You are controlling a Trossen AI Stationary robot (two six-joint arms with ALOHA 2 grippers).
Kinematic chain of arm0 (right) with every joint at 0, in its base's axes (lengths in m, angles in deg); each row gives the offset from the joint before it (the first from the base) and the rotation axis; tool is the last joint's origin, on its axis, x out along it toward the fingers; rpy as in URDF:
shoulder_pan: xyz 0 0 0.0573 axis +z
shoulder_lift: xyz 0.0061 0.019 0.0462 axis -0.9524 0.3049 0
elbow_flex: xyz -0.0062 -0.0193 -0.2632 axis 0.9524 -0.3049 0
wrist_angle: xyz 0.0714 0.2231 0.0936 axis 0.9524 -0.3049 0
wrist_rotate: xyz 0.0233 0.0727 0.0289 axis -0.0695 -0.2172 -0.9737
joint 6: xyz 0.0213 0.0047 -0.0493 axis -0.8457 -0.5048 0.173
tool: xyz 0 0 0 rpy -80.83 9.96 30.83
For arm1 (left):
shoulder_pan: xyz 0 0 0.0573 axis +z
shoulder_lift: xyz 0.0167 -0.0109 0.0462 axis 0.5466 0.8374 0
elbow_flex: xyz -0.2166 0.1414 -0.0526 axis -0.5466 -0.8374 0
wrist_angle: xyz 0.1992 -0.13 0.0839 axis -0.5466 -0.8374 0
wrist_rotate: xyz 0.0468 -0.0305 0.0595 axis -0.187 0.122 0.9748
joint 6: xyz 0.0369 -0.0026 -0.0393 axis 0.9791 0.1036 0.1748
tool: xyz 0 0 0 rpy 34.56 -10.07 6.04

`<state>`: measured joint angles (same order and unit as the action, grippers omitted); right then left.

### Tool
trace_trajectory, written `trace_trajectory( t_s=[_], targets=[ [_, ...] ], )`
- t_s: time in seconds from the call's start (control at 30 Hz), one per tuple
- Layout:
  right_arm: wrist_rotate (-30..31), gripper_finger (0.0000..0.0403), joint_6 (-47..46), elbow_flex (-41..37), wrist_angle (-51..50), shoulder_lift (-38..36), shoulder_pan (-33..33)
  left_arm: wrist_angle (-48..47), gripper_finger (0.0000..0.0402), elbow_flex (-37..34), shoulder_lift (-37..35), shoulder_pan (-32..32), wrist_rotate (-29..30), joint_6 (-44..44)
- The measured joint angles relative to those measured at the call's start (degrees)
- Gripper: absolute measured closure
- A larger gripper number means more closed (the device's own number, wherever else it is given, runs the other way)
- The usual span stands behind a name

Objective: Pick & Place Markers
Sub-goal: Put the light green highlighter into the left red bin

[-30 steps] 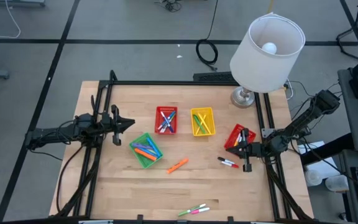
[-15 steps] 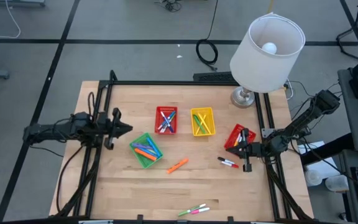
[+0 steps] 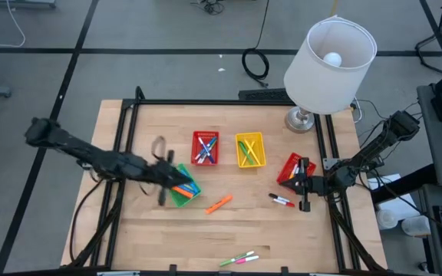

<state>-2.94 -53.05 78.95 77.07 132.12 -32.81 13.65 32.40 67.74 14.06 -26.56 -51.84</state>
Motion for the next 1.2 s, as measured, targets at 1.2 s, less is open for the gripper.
trace_trajectory(
  t_s=[1.2],
  targets=[
    [-0.44,0.0403,-17.04,-0.02,-6.84,0.00,0.02,-64.15,0.0310,102.26,85.89,-13.43,-10.96,-16.83]
  ],
)
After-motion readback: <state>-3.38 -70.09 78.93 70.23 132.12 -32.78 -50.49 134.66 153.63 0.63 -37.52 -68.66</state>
